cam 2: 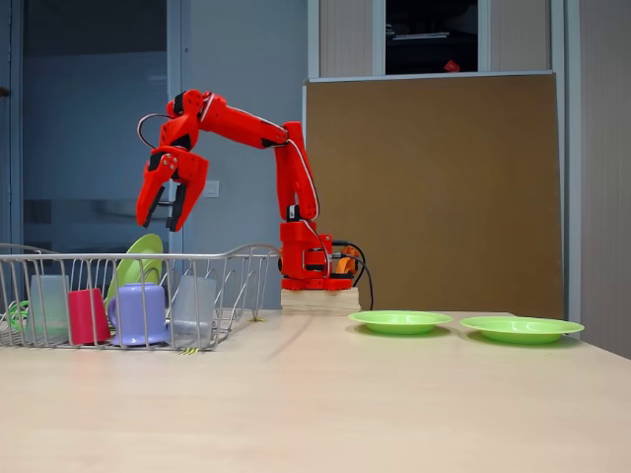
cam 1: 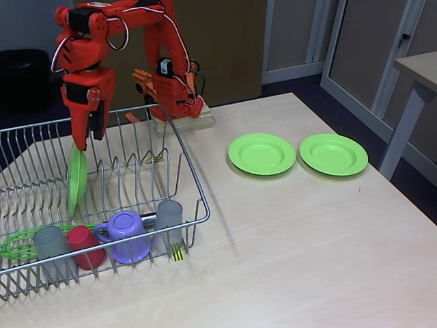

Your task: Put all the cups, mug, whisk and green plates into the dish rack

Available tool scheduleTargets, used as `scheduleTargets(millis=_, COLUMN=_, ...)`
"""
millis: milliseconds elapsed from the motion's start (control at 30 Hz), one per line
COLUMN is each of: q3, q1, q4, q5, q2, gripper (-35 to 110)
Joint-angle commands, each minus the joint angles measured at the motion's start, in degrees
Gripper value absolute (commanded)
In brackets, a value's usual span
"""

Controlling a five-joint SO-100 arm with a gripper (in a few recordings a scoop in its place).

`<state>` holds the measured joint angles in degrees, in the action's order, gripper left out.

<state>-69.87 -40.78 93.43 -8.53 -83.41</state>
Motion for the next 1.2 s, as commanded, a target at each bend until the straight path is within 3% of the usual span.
scheduleTargets(millis=0, q3=2.4, q1=6.0, q4=2.9, q5=-1.8, q2=-6.1, gripper=17)
scheduleTargets(millis=133, q3=-3.6, q1=20.2, q4=2.9, q5=2.6, q2=-10.2, gripper=10)
scheduleTargets(millis=267, q3=-12.3, q1=35.5, q4=-1.5, q5=14.4, q2=-13.4, gripper=7)
scheduleTargets(millis=533, q3=-27.2, q1=59.3, q4=-19.9, q5=32.3, q2=-15.0, gripper=3)
scheduleTargets(millis=833, q3=-33.5, q1=70.9, q4=-32.3, q5=30.4, q2=-13.3, gripper=0)
scheduleTargets(millis=1000, q3=-35.4, q1=73.6, q4=-35.7, q5=25.8, q2=-12.7, gripper=12)
scheduleTargets(millis=1167, q3=-37.2, q1=72.5, q4=-38.5, q5=19.8, q2=-13.1, gripper=2)
